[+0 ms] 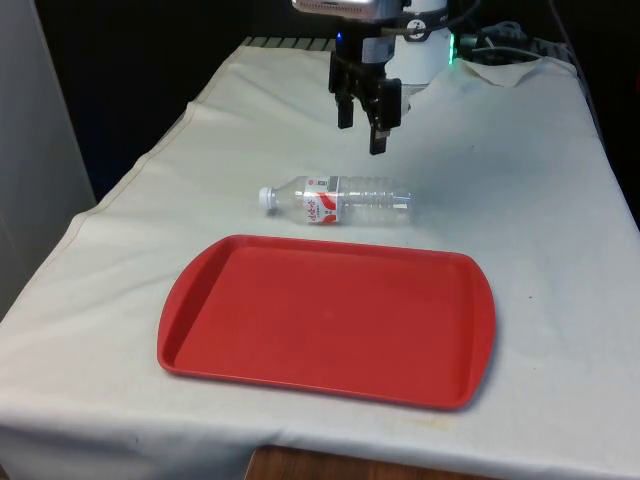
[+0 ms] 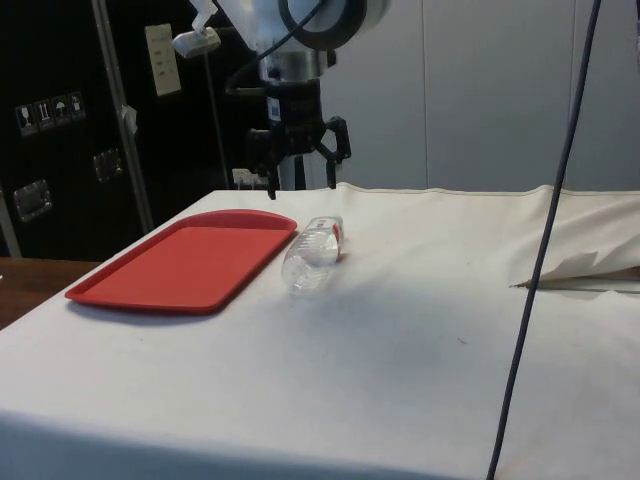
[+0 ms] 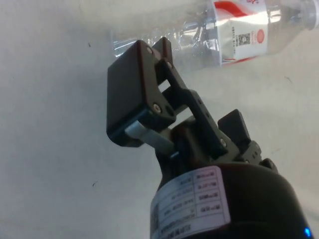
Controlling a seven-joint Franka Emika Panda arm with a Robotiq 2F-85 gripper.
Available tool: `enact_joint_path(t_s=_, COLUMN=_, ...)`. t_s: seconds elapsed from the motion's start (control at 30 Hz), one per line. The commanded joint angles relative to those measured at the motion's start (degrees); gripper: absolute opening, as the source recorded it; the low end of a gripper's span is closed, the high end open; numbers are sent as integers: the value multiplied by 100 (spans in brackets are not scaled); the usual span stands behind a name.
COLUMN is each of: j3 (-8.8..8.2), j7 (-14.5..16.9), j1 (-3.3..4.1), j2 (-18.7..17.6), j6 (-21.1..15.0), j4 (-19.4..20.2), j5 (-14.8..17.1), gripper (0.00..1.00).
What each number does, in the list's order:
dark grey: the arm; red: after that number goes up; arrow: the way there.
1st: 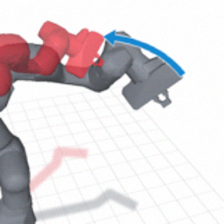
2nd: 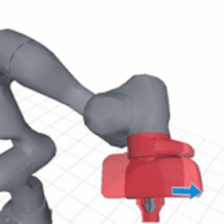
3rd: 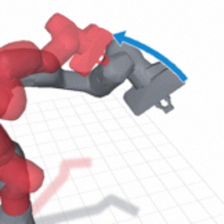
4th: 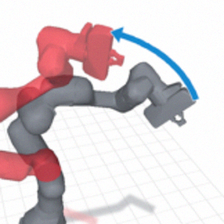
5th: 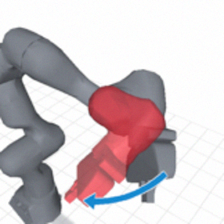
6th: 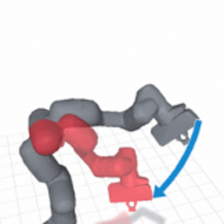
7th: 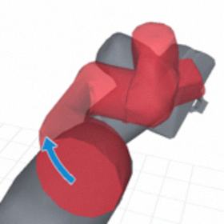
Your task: Place the bottle upright on the tray.
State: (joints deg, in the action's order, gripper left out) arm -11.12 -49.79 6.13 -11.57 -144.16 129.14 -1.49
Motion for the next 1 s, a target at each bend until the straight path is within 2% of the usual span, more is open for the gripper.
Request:
enact_joint_path(t_s=0.0, j3=-11, j7=-23, j1=-11, j2=-29, j6=-46, j4=-23, j5=23, gripper=100)
enact_joint_path(t_s=0.4, j3=-178, j7=-69, j1=-29, j2=-103, j6=-23, j4=-109, j5=46, gripper=100)
enact_joint_path(t_s=0.6, j3=-269, j7=-103, j1=-11, j2=-120, j6=0, j4=-132, j5=11, gripper=100)
enact_joint_path(t_s=0.97, j3=-372, j7=-407, j1=-17, j2=-218, j6=-17, j4=-201, j5=34, gripper=100)
